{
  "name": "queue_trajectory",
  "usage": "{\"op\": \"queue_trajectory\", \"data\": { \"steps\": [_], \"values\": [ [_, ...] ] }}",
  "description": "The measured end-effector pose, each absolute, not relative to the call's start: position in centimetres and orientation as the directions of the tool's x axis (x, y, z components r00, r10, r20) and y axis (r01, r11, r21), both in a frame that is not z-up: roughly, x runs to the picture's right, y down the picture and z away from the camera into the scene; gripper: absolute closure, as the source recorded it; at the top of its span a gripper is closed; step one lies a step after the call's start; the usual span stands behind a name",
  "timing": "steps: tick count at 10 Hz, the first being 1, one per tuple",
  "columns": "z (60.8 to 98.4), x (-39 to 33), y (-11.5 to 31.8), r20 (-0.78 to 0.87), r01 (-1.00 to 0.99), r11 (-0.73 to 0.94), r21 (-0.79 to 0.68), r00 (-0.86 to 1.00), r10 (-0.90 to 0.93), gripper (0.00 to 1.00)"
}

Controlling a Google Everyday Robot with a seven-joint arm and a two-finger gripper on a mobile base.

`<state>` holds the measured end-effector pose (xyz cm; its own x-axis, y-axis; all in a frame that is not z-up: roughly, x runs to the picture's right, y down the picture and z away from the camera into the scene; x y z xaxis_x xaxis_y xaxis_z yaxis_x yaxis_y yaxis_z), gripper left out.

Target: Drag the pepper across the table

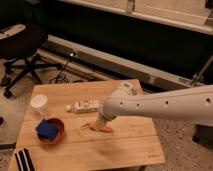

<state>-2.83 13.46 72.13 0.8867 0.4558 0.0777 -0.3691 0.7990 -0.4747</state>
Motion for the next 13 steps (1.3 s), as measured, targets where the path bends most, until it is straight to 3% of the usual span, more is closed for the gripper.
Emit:
{"op": "queue_trajectory", "data": {
  "steps": [8,13],
  "values": [
    [75.0,-2.7,18.5,-0.083,-0.352,0.801,-0.484,0.93,0.358,0.2],
    [77.8,-2.9,19.0,-0.034,-0.311,0.794,-0.523,0.938,0.346,0.2]
  ]
}}
